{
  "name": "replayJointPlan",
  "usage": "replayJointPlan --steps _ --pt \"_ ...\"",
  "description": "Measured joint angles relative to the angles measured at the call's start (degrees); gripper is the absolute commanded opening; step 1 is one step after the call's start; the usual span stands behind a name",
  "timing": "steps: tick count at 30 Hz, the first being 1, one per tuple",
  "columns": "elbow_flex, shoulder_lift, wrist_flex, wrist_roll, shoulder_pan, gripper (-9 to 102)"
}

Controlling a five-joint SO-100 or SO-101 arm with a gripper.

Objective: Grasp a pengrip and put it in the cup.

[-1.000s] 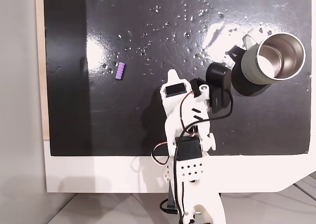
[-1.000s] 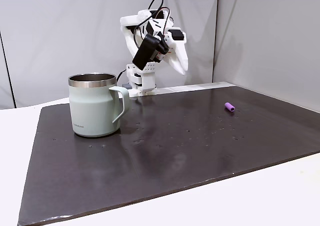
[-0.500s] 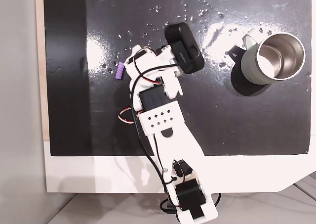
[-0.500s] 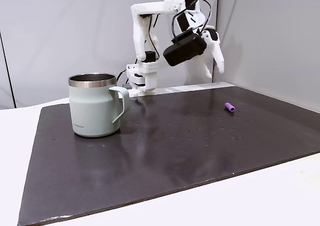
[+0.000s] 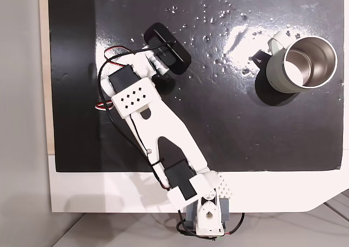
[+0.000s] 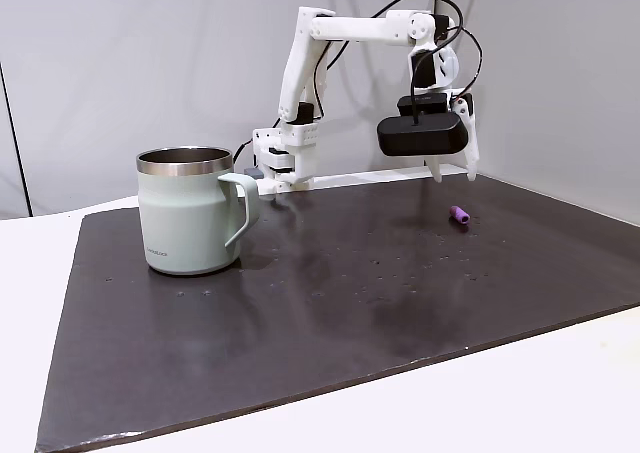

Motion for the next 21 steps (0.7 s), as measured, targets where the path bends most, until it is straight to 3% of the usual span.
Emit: replayJointPlan --steps 21 --pt "-19.42 -20.83 9.84 -3.08 -5.1 15"
